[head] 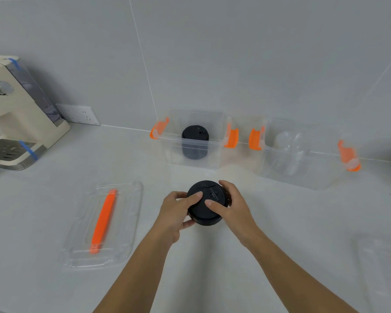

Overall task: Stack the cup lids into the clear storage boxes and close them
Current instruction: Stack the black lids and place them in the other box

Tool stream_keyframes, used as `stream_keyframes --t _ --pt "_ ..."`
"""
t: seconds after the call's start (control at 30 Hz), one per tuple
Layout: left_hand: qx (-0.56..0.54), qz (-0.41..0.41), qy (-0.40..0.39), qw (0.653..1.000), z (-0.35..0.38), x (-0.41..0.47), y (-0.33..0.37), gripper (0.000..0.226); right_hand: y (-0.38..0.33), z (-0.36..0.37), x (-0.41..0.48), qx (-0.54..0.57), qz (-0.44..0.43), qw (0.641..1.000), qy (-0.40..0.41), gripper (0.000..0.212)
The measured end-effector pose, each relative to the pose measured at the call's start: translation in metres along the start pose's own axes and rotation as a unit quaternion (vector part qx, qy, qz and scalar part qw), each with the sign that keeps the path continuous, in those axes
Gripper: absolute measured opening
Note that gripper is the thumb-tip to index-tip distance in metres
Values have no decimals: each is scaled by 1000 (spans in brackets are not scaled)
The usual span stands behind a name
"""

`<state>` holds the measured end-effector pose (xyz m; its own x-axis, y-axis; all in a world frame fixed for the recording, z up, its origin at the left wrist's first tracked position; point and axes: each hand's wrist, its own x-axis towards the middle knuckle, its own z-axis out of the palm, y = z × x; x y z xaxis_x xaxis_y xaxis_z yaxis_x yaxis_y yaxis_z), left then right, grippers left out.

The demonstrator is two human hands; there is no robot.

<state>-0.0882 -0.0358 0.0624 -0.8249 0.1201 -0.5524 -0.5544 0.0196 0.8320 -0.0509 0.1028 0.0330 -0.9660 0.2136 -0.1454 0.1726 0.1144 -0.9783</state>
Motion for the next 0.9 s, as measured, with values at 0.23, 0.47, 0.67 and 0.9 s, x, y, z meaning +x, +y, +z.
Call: stream_keyframes --t 0.23,0.47,0.67,0.9 --pt "6 61 -7 998 21 10 51 42 -51 -24 34 -11 -81 997 2 40" --pt "11 133 -24 991 24 26 120 38 -108 -28 78 -8 -139 990 10 32" --pt "26 170 -15 985 19 60 172 45 -140 -18 126 -26 -144 988 54 42" --pt "72 193 -22 978 15 108 200 43 -144 1 169 -22 -122 988 88 40"
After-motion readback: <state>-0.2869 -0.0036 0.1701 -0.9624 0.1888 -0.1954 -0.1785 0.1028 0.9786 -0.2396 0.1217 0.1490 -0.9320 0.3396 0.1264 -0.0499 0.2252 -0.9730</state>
